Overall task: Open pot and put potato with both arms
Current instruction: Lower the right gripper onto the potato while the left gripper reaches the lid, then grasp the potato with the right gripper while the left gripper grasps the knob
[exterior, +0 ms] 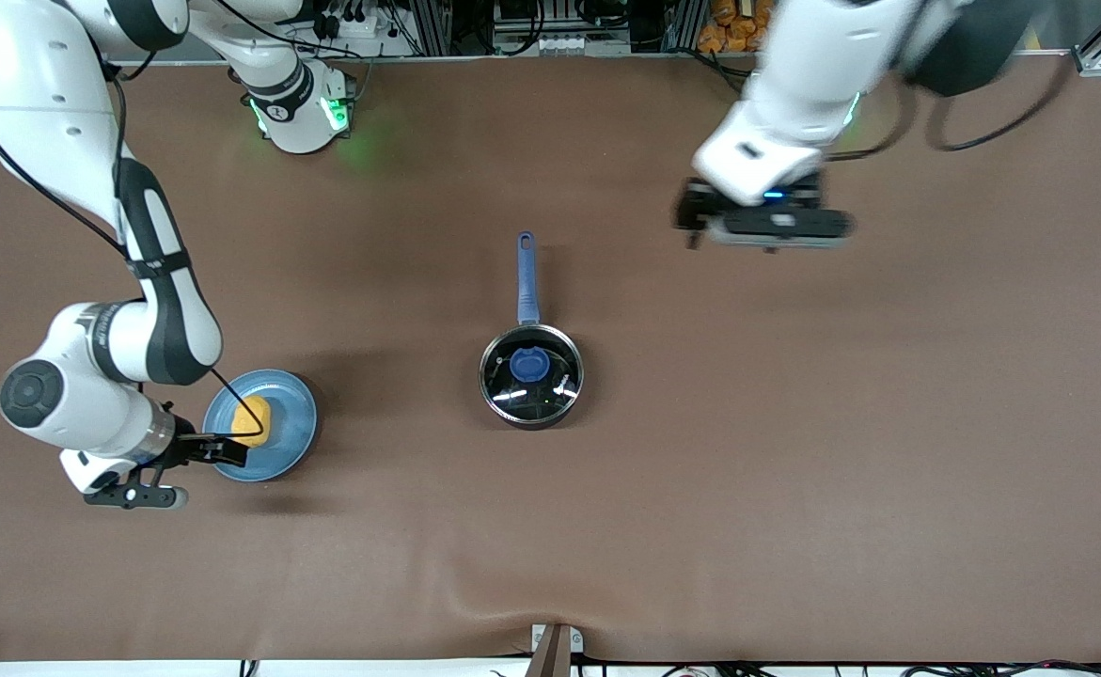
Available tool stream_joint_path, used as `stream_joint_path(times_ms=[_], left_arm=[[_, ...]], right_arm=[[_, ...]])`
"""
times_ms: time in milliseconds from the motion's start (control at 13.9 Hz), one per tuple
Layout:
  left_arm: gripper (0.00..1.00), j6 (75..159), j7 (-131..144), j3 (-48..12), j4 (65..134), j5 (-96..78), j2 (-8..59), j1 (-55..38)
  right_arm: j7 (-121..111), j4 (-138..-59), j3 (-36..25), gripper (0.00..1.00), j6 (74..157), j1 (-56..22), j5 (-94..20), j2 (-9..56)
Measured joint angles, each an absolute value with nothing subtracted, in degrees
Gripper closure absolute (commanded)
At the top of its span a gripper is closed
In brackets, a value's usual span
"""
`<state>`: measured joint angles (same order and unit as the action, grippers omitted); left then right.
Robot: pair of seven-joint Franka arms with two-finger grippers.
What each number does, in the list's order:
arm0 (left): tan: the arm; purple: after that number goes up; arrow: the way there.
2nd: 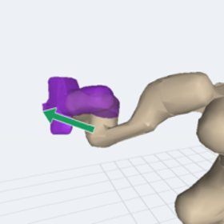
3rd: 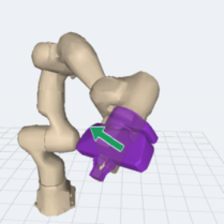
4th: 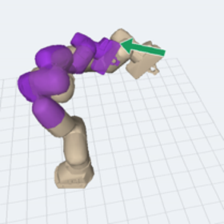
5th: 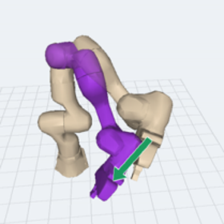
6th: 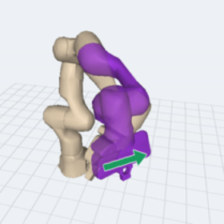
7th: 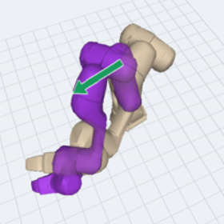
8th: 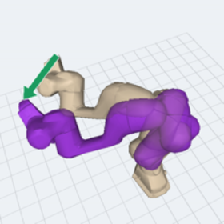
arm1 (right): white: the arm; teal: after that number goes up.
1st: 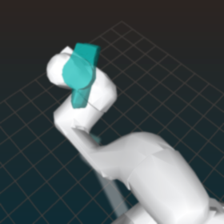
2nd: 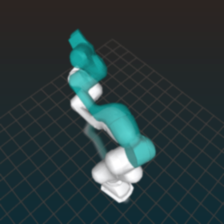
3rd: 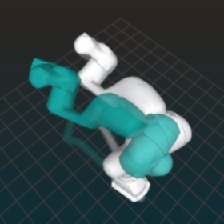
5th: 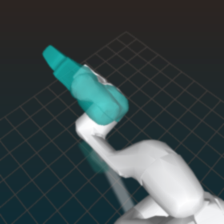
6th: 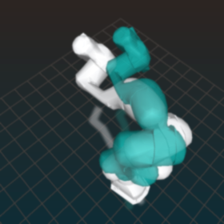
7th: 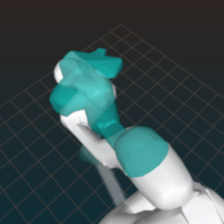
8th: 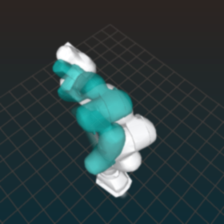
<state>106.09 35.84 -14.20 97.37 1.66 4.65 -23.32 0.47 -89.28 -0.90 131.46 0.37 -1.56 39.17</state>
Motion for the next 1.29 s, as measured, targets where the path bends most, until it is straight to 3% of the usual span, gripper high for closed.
stream_joint_path(times_ms=[503,1077,1292], left_arm=[[0.0,111.3,54.9,-4.6,86.4,1.7,22.1,-42.5],[0.0,123.3,63.4,0.2,81.4,1.7,34.0,-47.8],[0.0,126.5,64.4,1.7,79.9,1.7,37.4,-49.6]], right_arm=[[0.5,-91.0,-0.9,0.0,131.0,0.4,-1.6,40.1],[0.5,-94.7,-0.9,0.0,131.0,0.3,-3.6,40.6],[0.5,-95.1,-0.8,0.53,131.0,0.3,-3.7,40.6]])
